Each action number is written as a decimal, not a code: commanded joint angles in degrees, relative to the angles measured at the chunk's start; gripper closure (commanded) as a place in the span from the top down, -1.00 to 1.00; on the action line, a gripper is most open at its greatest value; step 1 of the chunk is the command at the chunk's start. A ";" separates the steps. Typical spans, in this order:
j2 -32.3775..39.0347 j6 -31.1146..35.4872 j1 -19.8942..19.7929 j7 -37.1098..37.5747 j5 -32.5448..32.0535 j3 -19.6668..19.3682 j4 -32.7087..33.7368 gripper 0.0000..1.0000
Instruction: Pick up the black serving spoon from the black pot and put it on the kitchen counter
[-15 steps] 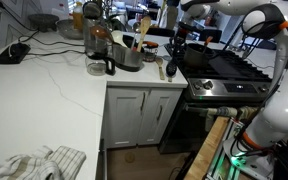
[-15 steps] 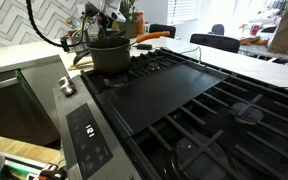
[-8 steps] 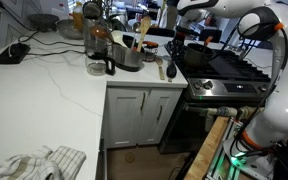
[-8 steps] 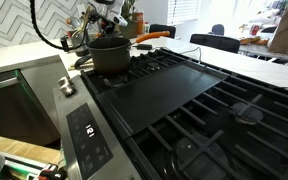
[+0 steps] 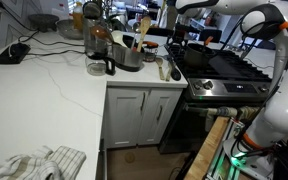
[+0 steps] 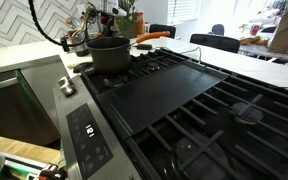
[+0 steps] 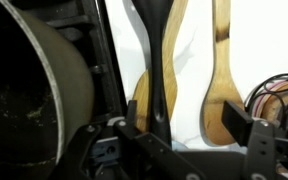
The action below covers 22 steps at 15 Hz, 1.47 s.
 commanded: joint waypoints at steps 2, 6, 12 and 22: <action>-11.82 7.63 2.92 -2.32 -7.17 -0.17 -9.79 1.00; -23.18 15.52 4.43 -1.85 -12.63 0.09 -19.32 1.00; -38.27 21.75 3.02 0.24 -16.66 0.56 -34.11 1.00; -49.24 17.77 -1.96 -0.73 -17.80 0.99 -44.05 1.00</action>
